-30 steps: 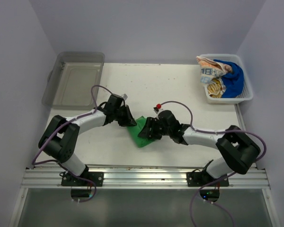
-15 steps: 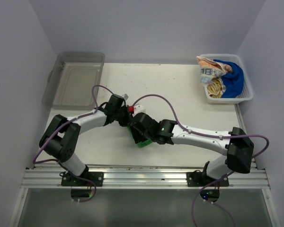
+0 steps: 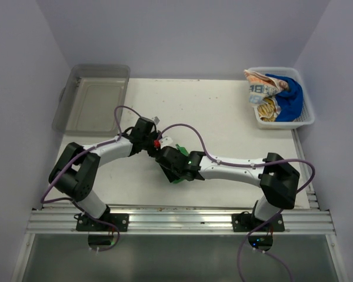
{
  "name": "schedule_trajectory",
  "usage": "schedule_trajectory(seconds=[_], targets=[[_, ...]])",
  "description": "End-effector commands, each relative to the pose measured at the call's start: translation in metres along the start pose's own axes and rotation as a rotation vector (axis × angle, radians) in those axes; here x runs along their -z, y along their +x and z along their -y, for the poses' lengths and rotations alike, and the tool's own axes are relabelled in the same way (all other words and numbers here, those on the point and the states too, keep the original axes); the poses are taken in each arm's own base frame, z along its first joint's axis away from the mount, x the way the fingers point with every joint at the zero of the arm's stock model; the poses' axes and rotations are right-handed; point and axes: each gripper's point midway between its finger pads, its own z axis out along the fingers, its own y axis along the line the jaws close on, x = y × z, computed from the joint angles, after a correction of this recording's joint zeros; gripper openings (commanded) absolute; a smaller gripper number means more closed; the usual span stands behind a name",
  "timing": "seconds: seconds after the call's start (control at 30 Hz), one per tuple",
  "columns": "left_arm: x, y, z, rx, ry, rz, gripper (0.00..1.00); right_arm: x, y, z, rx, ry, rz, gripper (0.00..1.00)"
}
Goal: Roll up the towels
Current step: Roll the towel
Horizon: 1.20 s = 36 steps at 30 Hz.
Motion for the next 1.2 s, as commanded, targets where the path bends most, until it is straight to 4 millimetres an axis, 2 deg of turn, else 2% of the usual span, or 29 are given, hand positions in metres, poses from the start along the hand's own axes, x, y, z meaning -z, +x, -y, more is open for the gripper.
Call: schedule_trajectory(seconds=[0.0,0.27,0.47,0.57,0.7,0.8,0.9,0.93,0.97,1.1,1.17], targets=[[-0.005,0.011,-0.011,0.001,-0.039,-0.027,0.15,0.005,-0.023,-0.006,0.007,0.008,0.069,0.5],[-0.003,0.007,-0.009,0.005,-0.036,-0.009,0.15,-0.017,-0.005,-0.005,0.007,0.042,0.038,0.5],[0.0,0.002,-0.002,-0.008,-0.024,-0.005,0.16,-0.038,0.027,0.003,-0.019,0.106,-0.043,0.5],[0.006,-0.002,0.005,-0.017,-0.012,0.01,0.18,-0.044,0.036,0.004,-0.044,0.107,-0.048,0.5],[0.011,-0.004,0.005,-0.002,-0.019,0.032,0.2,-0.065,0.066,0.007,-0.056,0.13,-0.104,0.5],[0.015,-0.009,0.009,-0.006,-0.01,0.045,0.24,-0.07,0.077,0.006,-0.076,0.119,-0.114,0.48],[0.019,-0.014,0.011,-0.011,-0.014,0.051,0.31,-0.069,0.077,0.004,-0.091,0.103,-0.104,0.38],[0.021,-0.015,0.009,-0.006,-0.018,0.052,0.32,-0.066,0.072,0.003,-0.097,0.091,-0.09,0.3],[0.024,-0.019,0.012,-0.009,-0.009,0.06,0.33,-0.065,0.072,0.002,-0.098,0.084,-0.089,0.27],[0.035,-0.03,0.015,-0.021,-0.011,0.081,0.47,-0.058,0.06,0.001,-0.128,0.039,-0.072,0.05],[0.043,-0.039,0.017,-0.03,-0.004,0.103,0.55,-0.052,0.053,0.0,-0.162,-0.012,-0.057,0.0]])
